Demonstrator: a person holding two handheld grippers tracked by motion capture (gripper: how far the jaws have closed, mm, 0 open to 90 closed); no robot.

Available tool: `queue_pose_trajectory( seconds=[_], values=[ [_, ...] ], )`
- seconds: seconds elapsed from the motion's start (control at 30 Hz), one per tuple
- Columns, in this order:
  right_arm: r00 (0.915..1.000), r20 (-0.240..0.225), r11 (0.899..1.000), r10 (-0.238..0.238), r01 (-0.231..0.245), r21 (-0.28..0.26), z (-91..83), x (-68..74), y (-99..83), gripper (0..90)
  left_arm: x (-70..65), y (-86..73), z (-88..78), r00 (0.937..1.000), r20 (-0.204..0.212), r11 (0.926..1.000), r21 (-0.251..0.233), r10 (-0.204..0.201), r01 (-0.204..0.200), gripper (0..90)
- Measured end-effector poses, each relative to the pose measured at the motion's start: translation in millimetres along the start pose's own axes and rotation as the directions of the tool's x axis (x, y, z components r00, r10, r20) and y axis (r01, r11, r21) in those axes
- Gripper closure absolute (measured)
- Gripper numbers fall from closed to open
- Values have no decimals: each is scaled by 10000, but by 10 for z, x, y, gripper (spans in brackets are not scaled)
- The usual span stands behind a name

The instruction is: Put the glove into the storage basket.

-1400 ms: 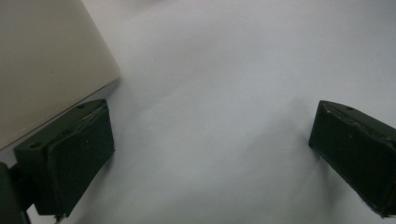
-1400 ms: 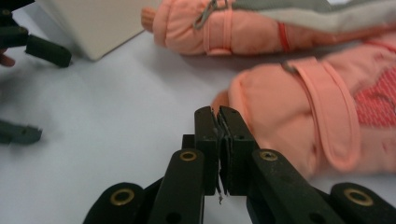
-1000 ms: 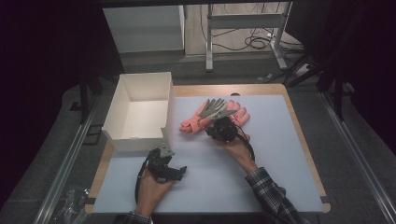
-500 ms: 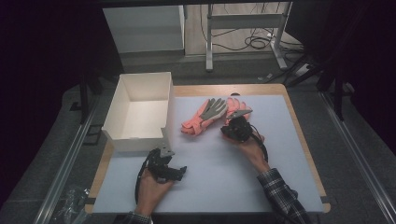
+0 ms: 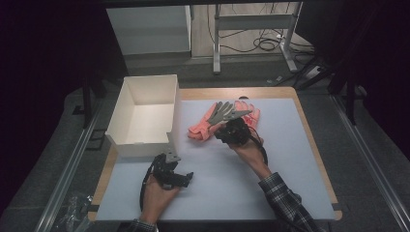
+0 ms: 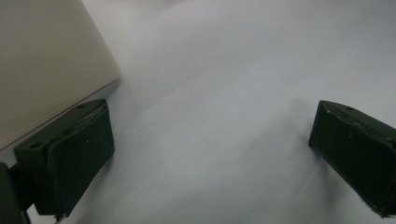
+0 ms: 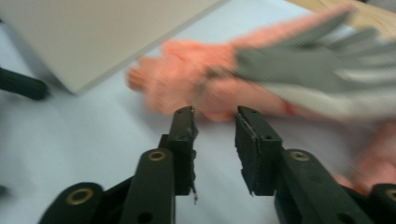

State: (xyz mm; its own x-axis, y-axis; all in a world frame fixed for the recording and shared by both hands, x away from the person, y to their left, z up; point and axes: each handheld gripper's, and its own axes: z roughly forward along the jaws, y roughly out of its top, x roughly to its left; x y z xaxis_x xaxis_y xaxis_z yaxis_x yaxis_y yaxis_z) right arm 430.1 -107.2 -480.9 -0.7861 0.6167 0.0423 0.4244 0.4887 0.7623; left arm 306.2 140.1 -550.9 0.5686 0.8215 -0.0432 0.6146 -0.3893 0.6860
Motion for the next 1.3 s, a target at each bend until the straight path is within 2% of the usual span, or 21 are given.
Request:
queue_pose_trajectory(
  seconds=[0.07,0.1,0.27,0.3,0.33,0.47,0.5,0.73,0.87,0.9,0.93,0.97,1.03,1.07,1.13,1.3],
  values=[
    [9999,-106,10000,-13,12,-23,29,36,38,607,4,0,-2,10000,0,10000,34,46,-46,0],
    [9998,-181,10000,-27,27,-15,89,106,109,570,4,0,-2,10000,0,10000,29,46,-46,0],
    [9997,-97,9998,-210,210,2,239,213,212,511,4,0,-2,10000,0,10000,27,53,-53,0],
    [9991,138,9991,-407,405,135,317,253,232,502,4,0,-2,10000,-1,10000,24,48,-48,0],
    [9991,138,9991,-407,405,135,317,253,232,502,4,0,-2,10000,-1,10000,24,48,-48,0],
    [9945,707,9964,-768,740,413,402,263,215,516,2,0,0,10000,-1,10000,1,21,-21,0],
    [9925,899,9960,-826,791,419,384,246,191,517,2,0,-1,10000,-3,10000,8,22,-22,0],
    [9884,1253,9948,-860,782,660,246,109,59,517,1,0,0,10000,-5,10000,8,9,-9,0],
    [9858,1574,9960,-580,464,761,116,-49,-58,517,0,0,0,10000,-11,10000,1,9,-9,0],
    [9854,1663,9965,-365,234,799,47,-149,-110,517,1,0,1,10000,-9,10000,0,6,-6,0],
    [9854,1663,9965,-365,234,799,47,-149,-110,517,1,0,1,10000,-9,10000,0,6,-6,0],
    [9884,1519,9982,18,-110,595,-22,-225,-130,517,1,0,1,10000,-8,10000,2,7,-7,0],
    [9874,1582,9986,73,-156,514,-46,-246,-121,517,1,1,0,10000,-4,10000,18,7,-7,0],
    [9885,1488,9988,282,-339,357,-65,-268,-78,517,1,1,-1,10000,-3,10000,18,6,-6,0],
    [9892,1436,9989,289,-337,313,-62,-276,-48,517,1,1,-1,10000,-3,10000,21,9,-9,0],
    [9872,1577,9989,216,-277,370,80,-319,122,518,4,1,-2,10000,2,10000,36,41,-41,0]
  ],
)
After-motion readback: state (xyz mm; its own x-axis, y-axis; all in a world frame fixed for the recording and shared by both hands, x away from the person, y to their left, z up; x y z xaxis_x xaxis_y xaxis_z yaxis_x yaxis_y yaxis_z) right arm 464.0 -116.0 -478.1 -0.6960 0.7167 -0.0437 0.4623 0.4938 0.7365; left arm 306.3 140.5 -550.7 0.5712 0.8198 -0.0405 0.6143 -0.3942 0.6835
